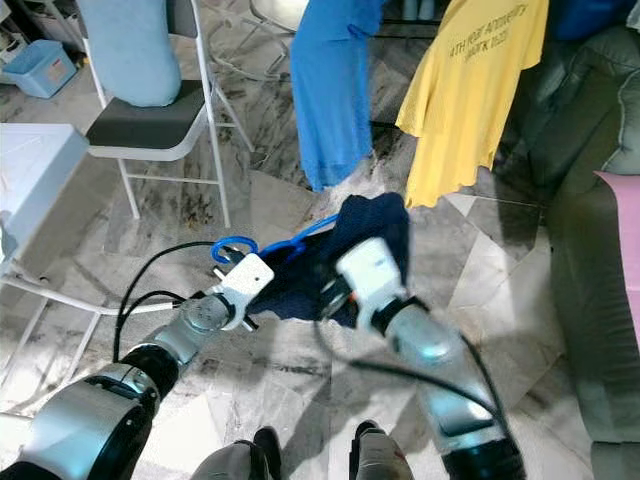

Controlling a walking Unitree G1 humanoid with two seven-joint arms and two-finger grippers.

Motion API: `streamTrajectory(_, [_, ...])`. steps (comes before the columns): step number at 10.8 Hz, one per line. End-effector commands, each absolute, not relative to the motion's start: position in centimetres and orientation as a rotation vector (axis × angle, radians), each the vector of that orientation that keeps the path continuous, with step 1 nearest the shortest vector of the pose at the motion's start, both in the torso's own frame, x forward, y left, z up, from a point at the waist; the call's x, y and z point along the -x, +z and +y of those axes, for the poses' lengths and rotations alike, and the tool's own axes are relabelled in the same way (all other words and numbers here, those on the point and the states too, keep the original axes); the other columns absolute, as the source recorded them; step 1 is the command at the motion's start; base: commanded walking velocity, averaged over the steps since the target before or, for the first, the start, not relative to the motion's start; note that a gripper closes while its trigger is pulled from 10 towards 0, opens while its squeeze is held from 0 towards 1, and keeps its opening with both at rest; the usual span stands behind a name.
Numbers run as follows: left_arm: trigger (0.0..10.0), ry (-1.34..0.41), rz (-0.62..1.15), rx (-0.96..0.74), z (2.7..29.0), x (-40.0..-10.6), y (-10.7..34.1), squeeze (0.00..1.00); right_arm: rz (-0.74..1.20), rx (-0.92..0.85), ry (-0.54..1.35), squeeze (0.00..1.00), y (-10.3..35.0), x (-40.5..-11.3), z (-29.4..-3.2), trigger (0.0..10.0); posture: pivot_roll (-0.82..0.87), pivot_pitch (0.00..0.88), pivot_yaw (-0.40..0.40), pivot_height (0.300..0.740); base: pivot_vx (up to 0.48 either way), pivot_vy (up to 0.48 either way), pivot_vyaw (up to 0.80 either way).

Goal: Hang hanger

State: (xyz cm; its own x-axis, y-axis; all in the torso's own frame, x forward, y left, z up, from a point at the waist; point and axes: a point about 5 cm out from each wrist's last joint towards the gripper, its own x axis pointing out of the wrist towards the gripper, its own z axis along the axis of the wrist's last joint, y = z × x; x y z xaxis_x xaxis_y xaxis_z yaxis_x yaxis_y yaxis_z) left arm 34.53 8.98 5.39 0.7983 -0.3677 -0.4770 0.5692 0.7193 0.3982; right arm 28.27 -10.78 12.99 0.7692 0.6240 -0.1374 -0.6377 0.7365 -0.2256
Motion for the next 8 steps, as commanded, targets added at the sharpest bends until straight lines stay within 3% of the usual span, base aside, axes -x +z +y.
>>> streamTrajectory(1, [10.0, -0.58, 0.285, -0.538, 7.2, -35.2, 7.1, 0.0, 0.118, 0.295, 0.844, 0.0, 11.0, -26.9, -8.2, 0.0, -0.24, 0.238, 0.126, 0.74, 0.0, 0.0, 0.0])
streamTrajectory(6, [10.0, -0.759, 0.21, -0.507, 3.7, -34.1, 7.5, 0.0, 0.168, 0.338, 1.044, 0.0, 8.9, -25.7, -4.9, 0.0, -0.24, 0.24, 0.122, 0.74, 0.0, 0.0, 0.0])
streamTrajectory(8, [10.0, -0.78, 0.2, -0.49, 3.2, -34.1, 7.7, 0.0, 0.227, 0.221, 1.075, 0.0, 7.8, -25.1, -5.2, 0.0, -0.24, 0.242, 0.121, 0.74, 0.0, 0.0, 0.0])
